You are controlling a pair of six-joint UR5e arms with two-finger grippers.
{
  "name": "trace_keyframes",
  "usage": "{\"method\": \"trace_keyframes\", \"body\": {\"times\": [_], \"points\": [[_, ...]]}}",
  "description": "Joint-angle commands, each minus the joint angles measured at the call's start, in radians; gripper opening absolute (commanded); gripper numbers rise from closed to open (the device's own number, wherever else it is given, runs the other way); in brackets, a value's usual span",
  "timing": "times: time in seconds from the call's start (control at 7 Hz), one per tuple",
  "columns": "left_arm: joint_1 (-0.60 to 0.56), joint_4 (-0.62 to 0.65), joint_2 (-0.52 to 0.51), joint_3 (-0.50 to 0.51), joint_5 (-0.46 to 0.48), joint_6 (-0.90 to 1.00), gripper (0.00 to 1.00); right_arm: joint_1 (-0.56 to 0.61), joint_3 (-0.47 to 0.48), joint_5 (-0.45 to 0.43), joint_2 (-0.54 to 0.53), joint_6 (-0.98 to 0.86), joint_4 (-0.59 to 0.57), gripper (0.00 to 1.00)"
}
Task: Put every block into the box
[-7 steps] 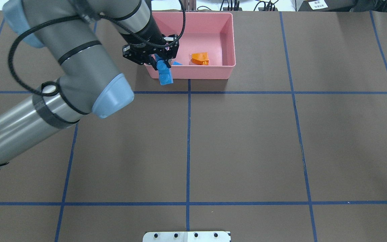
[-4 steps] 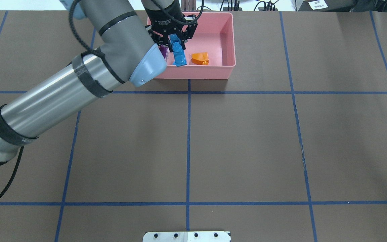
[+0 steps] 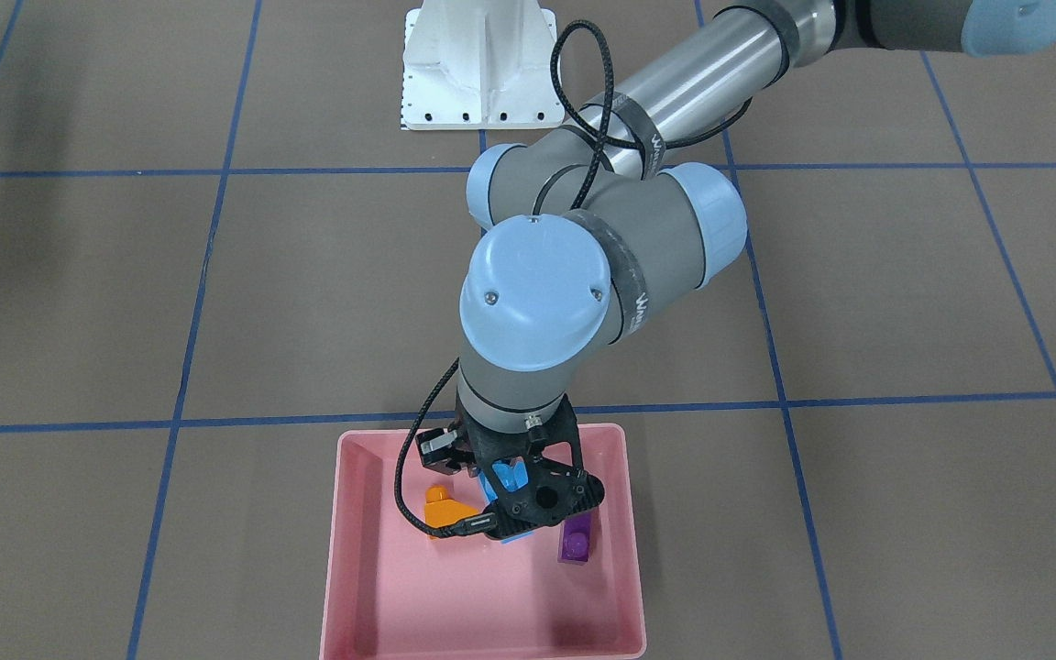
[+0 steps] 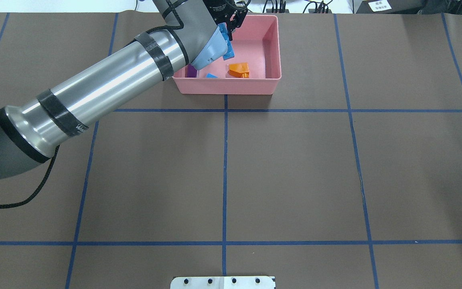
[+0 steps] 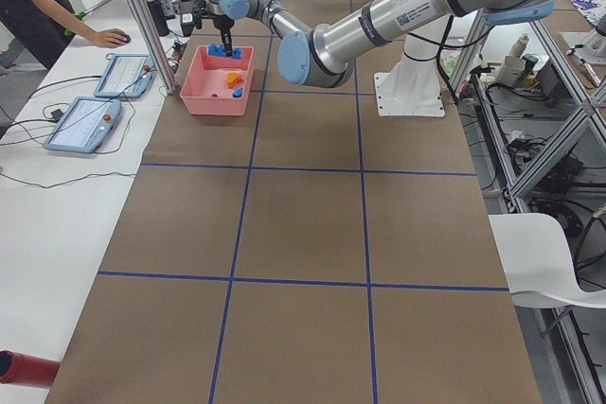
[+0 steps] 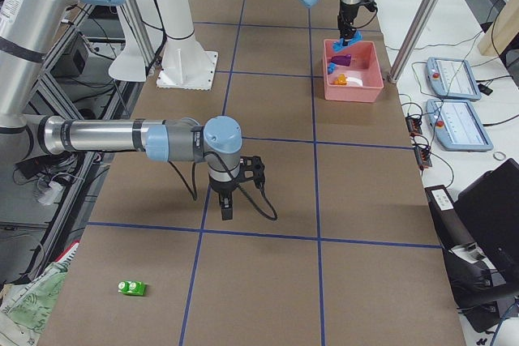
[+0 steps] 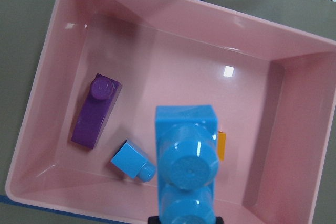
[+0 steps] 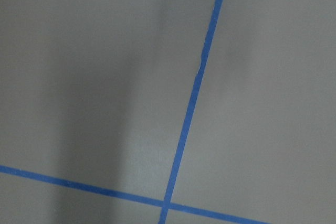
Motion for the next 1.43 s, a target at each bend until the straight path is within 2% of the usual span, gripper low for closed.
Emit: {"method": "trace_keyframes", "body": {"times": [0.0, 0.14, 0.43, 0.57, 0.86, 1.0, 1.14, 1.29], "points": [[0.003, -0.043, -0.013, 0.028, 0.010, 0.028, 1.00, 0.037, -0.024, 0.013, -0.092, -0.029, 0.045, 0.99], [0.007, 0.034, -0.010, -0.016, 0.001, 0.085, 1.00, 0.066, -0.056, 0.003, -0.115, -0.045, 0.044, 0.99], [0.006, 0.351, 0.014, -0.212, -0.001, 0.319, 1.00, 0.118, -0.143, 0.005, -0.160, -0.161, 0.053, 1.00], [0.003, 0.412, 0.081, -0.330, -0.001, 0.408, 1.00, 0.128, -0.174, -0.007, -0.210, -0.187, 0.109, 1.00], [-0.020, 0.438, 0.393, -0.652, -0.001, 0.604, 1.00, 0.145, -0.403, -0.014, -0.248, -0.185, 0.423, 1.00], [-0.048, 0.504, 0.505, -0.769, -0.001, 0.741, 1.00, 0.148, -0.462, -0.012, -0.249, -0.184, 0.487, 1.00], [-0.059, 0.524, 0.560, -0.826, 0.002, 0.786, 1.00, 0.155, -0.514, -0.012, -0.249, -0.200, 0.492, 1.00], [-0.059, 0.526, 0.580, -0.852, 0.002, 0.787, 1.00, 0.158, -0.572, -0.011, -0.249, -0.194, 0.556, 1.00]]}}
